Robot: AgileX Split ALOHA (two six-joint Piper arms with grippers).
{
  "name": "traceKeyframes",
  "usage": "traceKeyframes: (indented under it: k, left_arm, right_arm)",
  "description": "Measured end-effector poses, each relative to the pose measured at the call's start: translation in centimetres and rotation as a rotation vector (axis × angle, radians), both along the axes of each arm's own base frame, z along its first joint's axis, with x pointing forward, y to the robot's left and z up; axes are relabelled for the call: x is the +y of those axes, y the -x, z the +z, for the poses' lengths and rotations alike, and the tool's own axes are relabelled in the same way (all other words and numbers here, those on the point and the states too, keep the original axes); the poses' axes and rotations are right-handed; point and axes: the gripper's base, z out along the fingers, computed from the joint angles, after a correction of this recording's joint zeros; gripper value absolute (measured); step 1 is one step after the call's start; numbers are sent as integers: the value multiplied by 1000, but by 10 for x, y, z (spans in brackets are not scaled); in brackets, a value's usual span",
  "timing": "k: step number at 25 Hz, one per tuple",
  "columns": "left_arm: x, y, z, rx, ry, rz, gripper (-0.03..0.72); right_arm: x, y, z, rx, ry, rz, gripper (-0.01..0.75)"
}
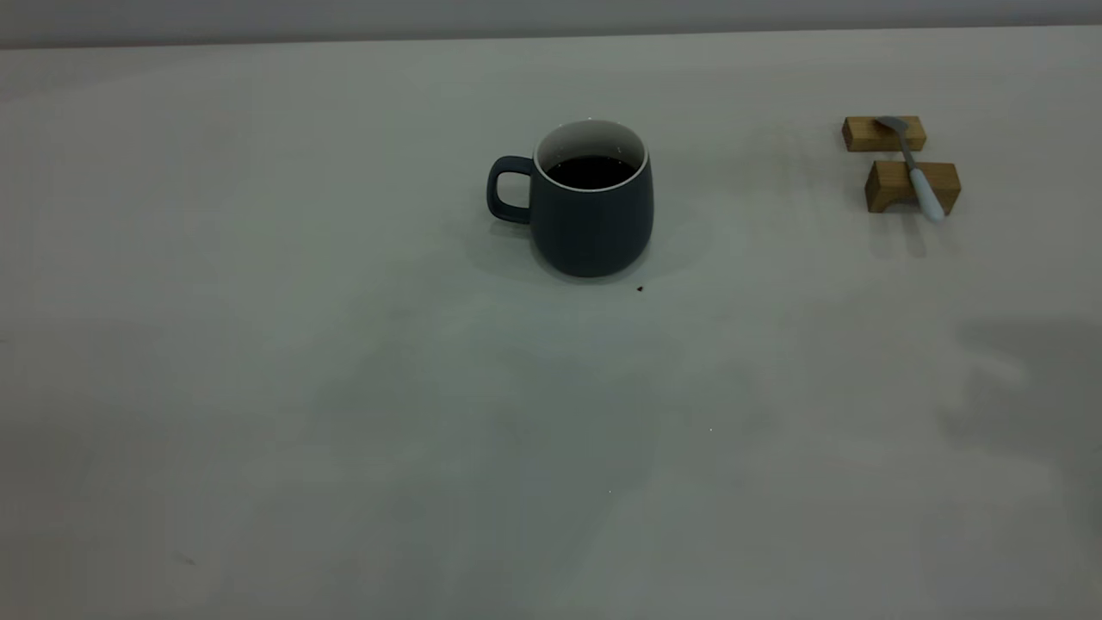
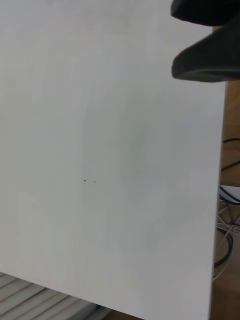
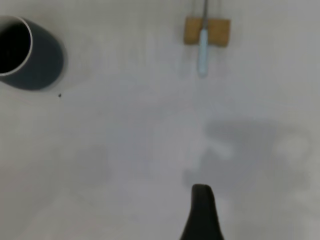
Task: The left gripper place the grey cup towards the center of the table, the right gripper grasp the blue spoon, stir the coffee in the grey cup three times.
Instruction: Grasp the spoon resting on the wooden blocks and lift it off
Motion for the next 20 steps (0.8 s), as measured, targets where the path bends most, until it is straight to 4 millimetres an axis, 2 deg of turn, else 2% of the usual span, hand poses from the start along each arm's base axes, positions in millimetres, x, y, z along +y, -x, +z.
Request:
traceKeyframes:
  k: [5,12,20]
  left_arm:
    - [0,0,0,0,0,0,242]
    - [0,0,0,0,0,0,242]
    - [0,0,0,0,0,0,242]
  right_arm:
    - [2,-39,-43,108,-15,37,616]
    - [21,-82,-94,176,-9,113,614]
    - [23,-127,-148,267,4,133,614]
